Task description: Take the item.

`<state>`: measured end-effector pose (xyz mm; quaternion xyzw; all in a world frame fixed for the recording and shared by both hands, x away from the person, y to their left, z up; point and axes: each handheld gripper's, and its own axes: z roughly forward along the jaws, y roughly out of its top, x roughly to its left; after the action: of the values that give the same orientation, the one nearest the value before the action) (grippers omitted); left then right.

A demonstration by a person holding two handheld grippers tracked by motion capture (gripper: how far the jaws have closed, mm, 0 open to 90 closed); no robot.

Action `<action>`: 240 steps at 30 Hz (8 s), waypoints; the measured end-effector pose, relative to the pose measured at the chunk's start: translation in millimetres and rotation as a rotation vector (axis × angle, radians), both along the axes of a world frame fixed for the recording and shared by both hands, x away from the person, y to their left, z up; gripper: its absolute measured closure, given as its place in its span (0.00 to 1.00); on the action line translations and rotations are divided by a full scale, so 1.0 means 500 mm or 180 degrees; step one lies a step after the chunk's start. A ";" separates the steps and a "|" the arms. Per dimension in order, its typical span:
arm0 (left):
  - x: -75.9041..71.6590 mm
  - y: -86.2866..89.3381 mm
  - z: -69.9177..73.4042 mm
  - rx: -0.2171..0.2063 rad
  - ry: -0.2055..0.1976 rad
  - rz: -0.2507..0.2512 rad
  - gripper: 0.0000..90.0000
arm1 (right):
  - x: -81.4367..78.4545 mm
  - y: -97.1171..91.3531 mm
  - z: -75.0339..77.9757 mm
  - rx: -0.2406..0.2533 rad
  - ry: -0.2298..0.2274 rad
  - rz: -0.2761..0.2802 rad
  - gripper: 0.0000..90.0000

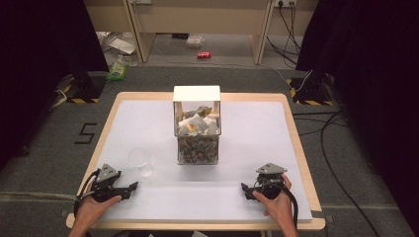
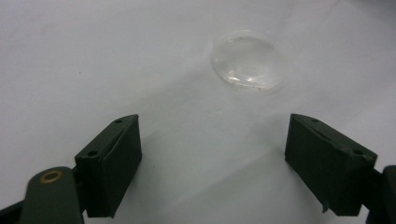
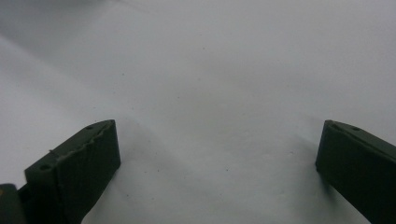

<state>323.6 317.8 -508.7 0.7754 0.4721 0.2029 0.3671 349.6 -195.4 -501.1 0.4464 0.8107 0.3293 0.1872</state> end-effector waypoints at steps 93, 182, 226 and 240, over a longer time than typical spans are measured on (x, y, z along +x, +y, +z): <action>0.047 -0.226 0.385 -0.0612 -0.1149 -0.1061 0.51 | 0.000 0.000 0.000 0.0008 0.0003 -0.0005 0.00; 0.175 -0.415 0.373 -0.0410 -0.0750 -0.0851 0.61 | 0.000 -0.001 0.000 -0.0002 -0.0001 0.0007 0.00; 0.144 -0.360 0.438 -0.0540 -0.1053 -0.1026 0.91 | 0.000 -0.001 0.000 -0.0002 -0.0001 0.0008 0.00; 0.135 -0.301 0.482 -0.0693 -0.1169 -0.0952 0.91 | 0.000 -0.001 0.000 -0.0003 0.0000 0.0007 0.00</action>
<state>391.3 167.2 -267.7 0.7426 0.2967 0.2317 0.5539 349.7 -195.7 -501.3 0.4455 0.8113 0.3291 0.1870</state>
